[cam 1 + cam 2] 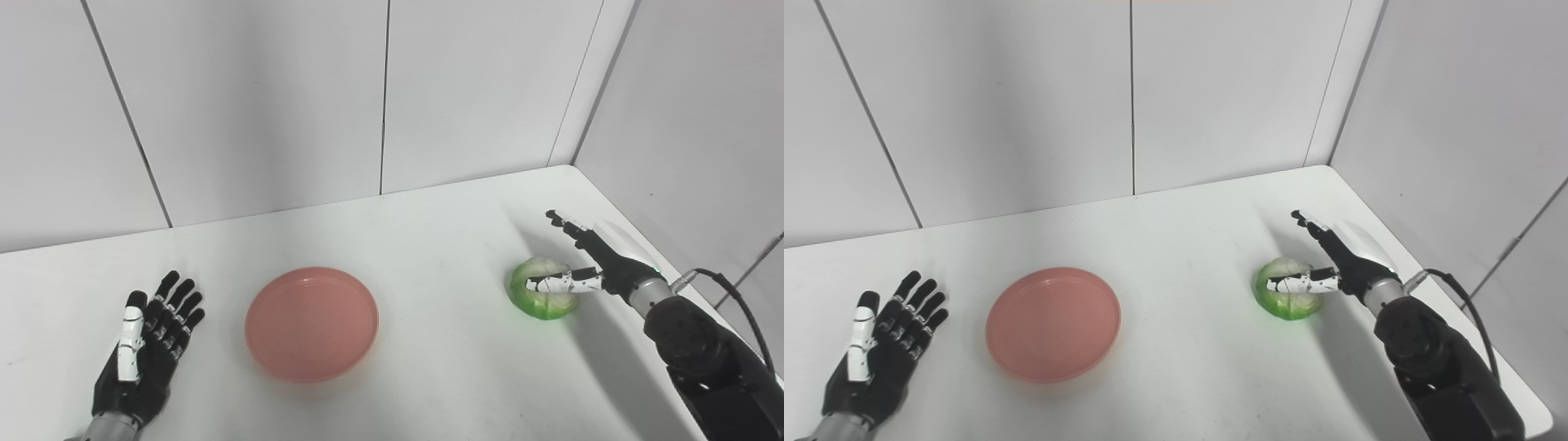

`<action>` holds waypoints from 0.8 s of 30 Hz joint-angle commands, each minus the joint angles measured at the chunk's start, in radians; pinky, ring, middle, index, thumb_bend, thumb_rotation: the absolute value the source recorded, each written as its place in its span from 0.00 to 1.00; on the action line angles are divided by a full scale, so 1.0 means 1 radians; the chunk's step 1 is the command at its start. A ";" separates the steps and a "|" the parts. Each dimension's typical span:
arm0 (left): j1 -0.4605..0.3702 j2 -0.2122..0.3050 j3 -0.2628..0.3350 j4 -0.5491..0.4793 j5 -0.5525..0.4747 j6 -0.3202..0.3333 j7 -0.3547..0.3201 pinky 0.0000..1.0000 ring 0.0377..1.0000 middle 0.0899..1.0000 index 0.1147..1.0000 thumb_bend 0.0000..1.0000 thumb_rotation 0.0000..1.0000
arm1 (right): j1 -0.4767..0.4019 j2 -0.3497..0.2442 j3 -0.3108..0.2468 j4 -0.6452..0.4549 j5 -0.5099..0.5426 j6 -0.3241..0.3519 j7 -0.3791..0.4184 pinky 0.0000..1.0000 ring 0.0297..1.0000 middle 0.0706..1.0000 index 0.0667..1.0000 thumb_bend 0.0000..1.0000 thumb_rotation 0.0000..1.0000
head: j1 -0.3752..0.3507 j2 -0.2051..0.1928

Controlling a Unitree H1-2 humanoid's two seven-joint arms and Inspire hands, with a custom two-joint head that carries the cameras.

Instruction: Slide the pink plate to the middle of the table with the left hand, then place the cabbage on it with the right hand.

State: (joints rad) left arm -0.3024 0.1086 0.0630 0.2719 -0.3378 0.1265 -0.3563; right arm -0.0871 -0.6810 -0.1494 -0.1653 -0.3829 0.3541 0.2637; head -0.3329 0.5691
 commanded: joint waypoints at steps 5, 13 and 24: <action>0.022 0.020 -0.006 0.022 0.011 0.042 0.008 0.99 0.98 0.97 0.96 0.65 1.00 | -0.026 -0.041 -0.004 0.007 -0.009 -0.020 -0.010 0.87 0.92 0.92 0.94 1.00 0.50 | 0.000 0.004; 0.021 0.024 -0.007 0.030 0.012 0.035 0.004 0.98 0.97 0.97 0.96 0.65 1.00 | -0.023 -0.065 0.021 0.019 -0.025 -0.021 -0.004 0.85 0.91 0.92 0.93 1.00 0.52 | 0.001 0.008; 0.021 0.024 -0.007 0.024 0.004 0.042 -0.002 0.99 0.98 0.98 0.96 0.65 0.99 | -0.022 -0.069 0.028 0.013 -0.009 0.002 0.026 0.82 0.90 0.93 0.93 1.00 0.53 | 0.000 0.014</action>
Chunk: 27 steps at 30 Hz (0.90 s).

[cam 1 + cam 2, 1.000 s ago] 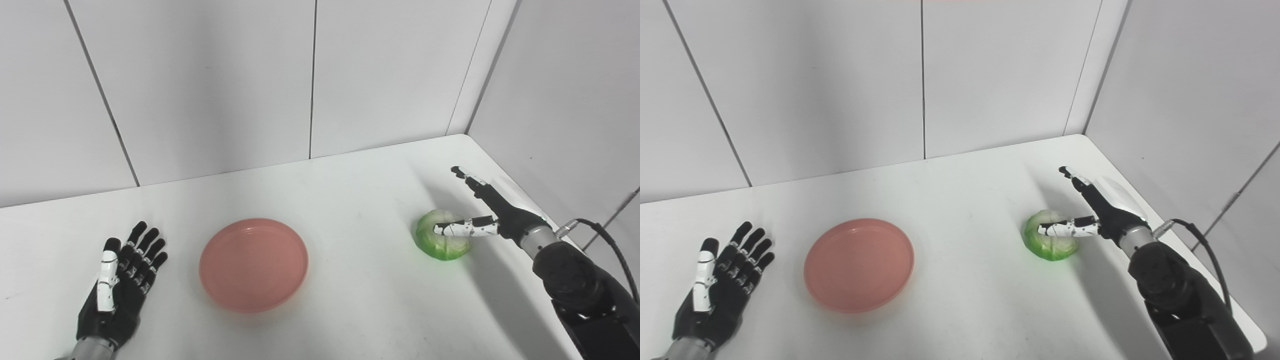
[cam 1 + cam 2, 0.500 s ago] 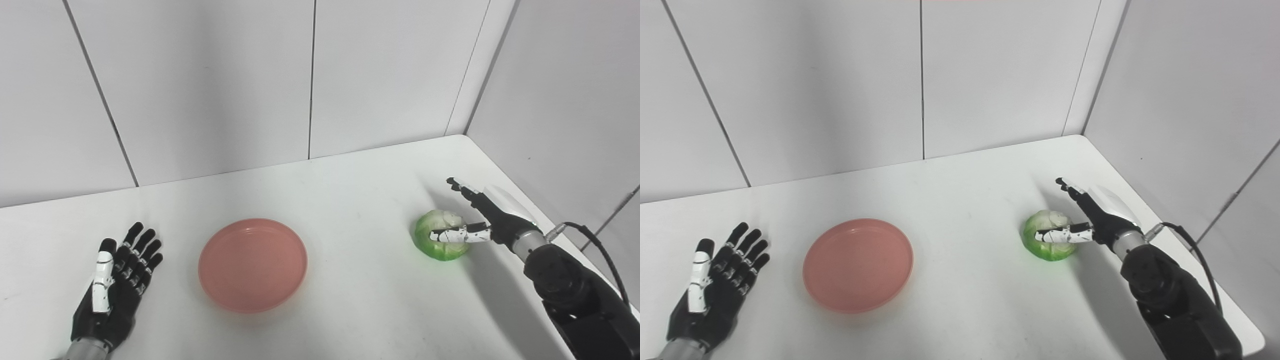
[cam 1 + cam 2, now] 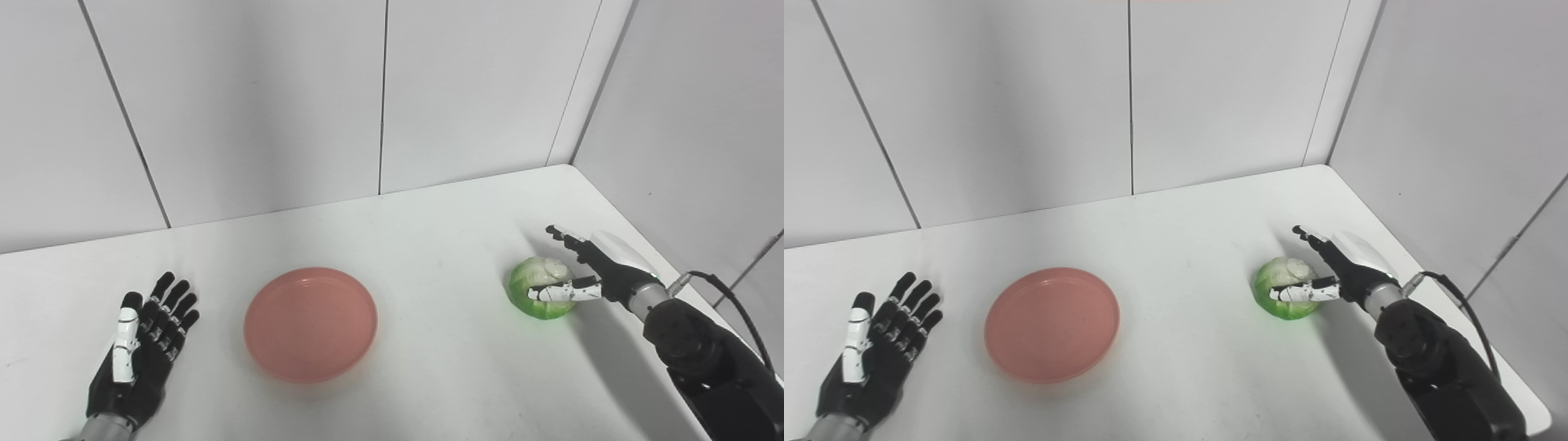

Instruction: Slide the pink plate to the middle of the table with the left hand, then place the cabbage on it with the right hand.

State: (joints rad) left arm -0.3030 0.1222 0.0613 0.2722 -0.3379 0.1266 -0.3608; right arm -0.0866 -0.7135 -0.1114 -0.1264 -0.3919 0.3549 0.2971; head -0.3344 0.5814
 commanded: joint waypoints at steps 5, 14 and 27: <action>0.022 0.011 -0.008 0.023 0.009 0.045 0.005 0.98 0.98 0.98 0.97 0.65 1.00 | -0.038 -0.030 -0.002 -0.019 0.009 0.001 0.008 0.82 0.90 0.92 0.93 1.00 0.51 | 0.003 0.005; 0.022 0.010 -0.008 0.015 0.006 0.051 0.006 0.99 0.98 0.98 0.97 0.66 0.98 | -0.061 -0.013 0.012 -0.011 0.024 0.018 0.028 0.85 0.91 0.92 0.92 1.00 0.46 | 0.003 0.009; 0.025 0.009 -0.007 0.001 0.002 0.066 0.004 0.99 0.98 0.99 0.97 0.65 0.99 | -0.072 -0.013 0.028 0.003 0.036 0.018 0.037 0.82 0.86 0.87 0.88 1.00 0.35 | 0.004 0.017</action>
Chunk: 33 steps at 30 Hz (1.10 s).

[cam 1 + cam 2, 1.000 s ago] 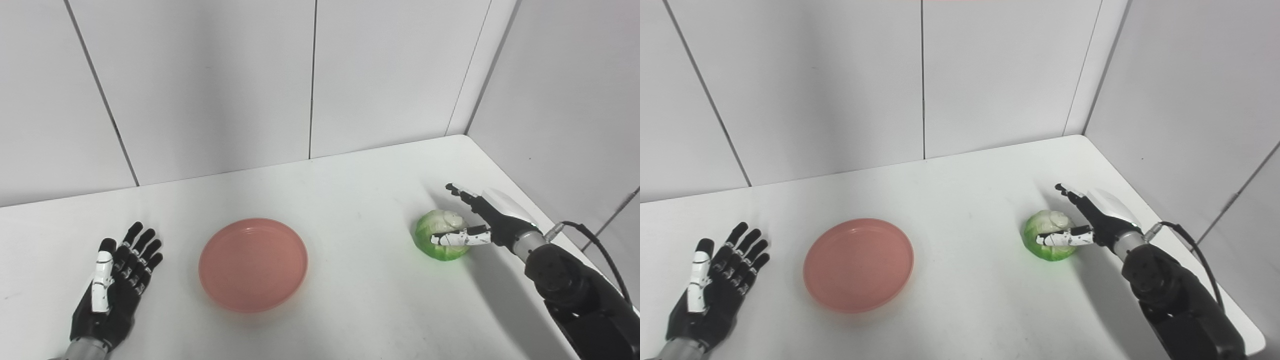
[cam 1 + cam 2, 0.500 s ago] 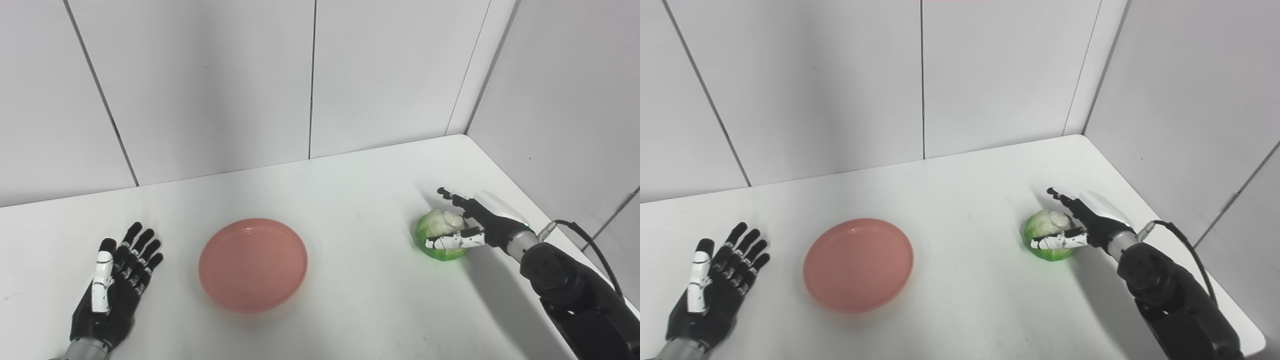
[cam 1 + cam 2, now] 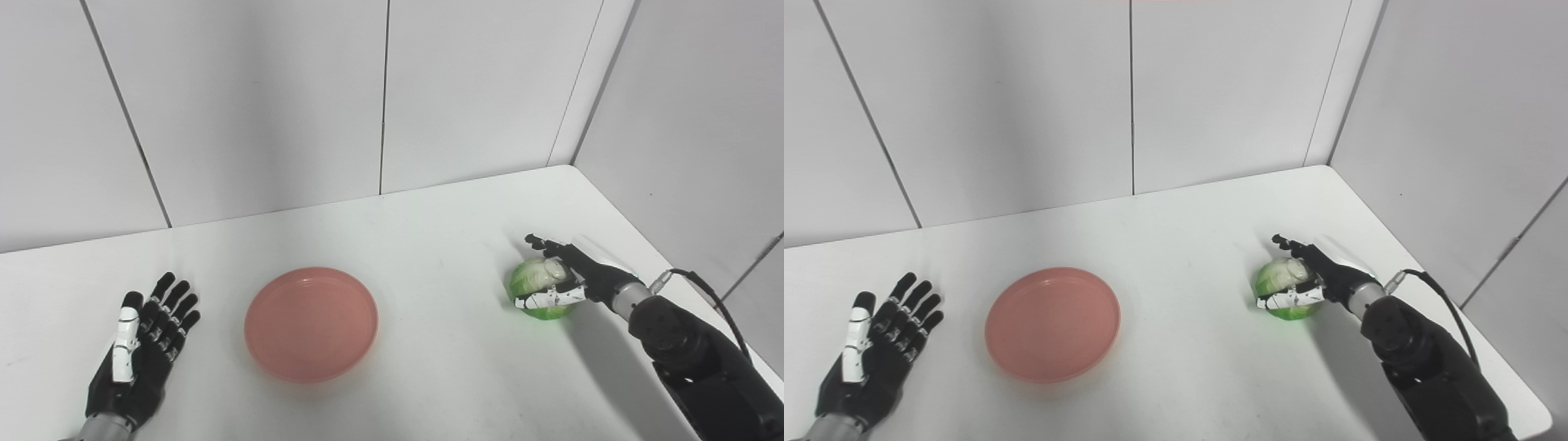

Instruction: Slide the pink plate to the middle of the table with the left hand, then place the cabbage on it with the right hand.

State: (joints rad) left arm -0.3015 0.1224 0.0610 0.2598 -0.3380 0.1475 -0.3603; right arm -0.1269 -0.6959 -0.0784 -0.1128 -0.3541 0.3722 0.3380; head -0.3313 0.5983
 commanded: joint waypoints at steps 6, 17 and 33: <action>0.024 0.010 -0.008 0.009 0.003 0.045 0.003 1.00 0.99 0.99 0.98 0.66 0.99 | -0.031 -0.037 -0.008 -0.006 0.017 0.025 0.007 0.84 0.87 0.88 0.88 1.00 0.32 | 0.001 0.000; 0.023 0.013 -0.010 0.016 0.004 0.039 -0.001 1.00 0.99 1.00 0.98 0.67 1.00 | -0.030 -0.046 0.010 -0.006 -0.032 0.036 -0.010 0.78 0.80 0.81 0.81 0.98 0.18 | 0.002 0.006; 0.022 0.010 -0.009 0.024 0.013 0.031 0.004 0.98 0.98 0.98 0.96 0.66 0.99 | -0.044 -0.035 0.007 0.068 -0.089 -0.068 -0.128 0.40 0.42 0.44 0.45 0.51 0.12 | 0.009 0.003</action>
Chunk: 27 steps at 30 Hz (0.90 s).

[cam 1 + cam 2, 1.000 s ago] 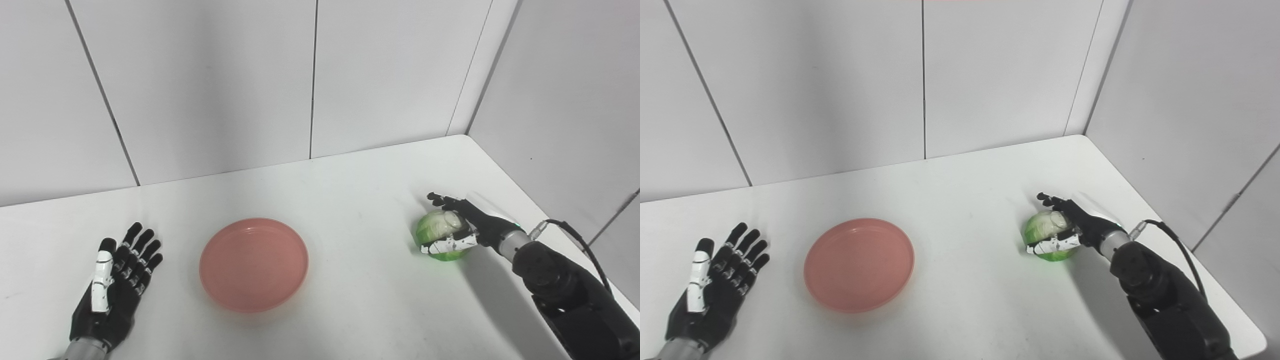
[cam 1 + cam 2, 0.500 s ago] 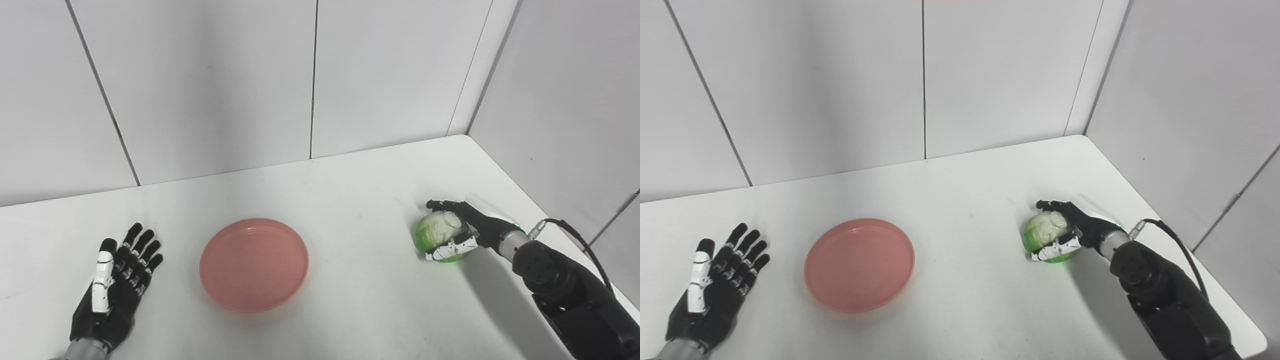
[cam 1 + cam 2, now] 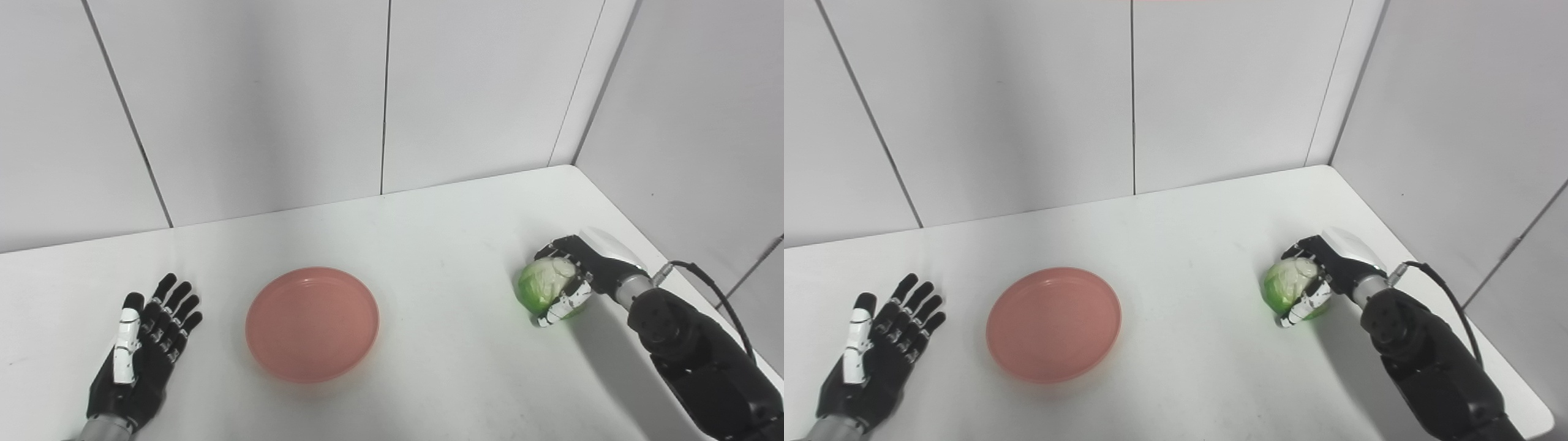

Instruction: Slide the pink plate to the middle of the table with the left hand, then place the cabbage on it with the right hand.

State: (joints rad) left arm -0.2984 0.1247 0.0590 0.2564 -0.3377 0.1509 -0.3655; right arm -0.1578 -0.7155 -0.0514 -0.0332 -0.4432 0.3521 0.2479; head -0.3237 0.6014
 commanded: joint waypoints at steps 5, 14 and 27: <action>0.019 0.003 -0.010 0.020 0.018 0.038 0.019 0.98 0.98 0.98 0.96 0.67 0.98 | -0.018 -0.005 -0.029 -0.016 0.018 -0.074 -0.056 0.42 0.44 0.47 0.45 0.51 0.12 | 0.012 -0.005; 0.019 -0.008 -0.024 0.025 0.031 0.030 0.029 0.99 0.99 0.99 0.98 0.68 1.00 | -0.082 -0.016 0.001 -0.059 -0.003 -0.089 -0.036 0.38 0.42 0.44 0.45 0.51 0.12 | 0.041 -0.017; 0.018 -0.046 -0.071 0.016 0.075 0.021 0.077 1.00 0.99 0.99 0.98 0.65 1.00 | -0.256 0.018 0.098 -0.145 -0.033 -0.085 0.039 0.33 0.37 0.40 0.47 0.52 0.05 | 0.141 -0.036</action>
State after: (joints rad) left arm -0.3014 0.0906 0.0152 0.2500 -0.2936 0.1389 -0.3029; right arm -0.3564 -0.6908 0.0473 -0.1391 -0.4652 0.2786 0.2860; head -0.1842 0.5645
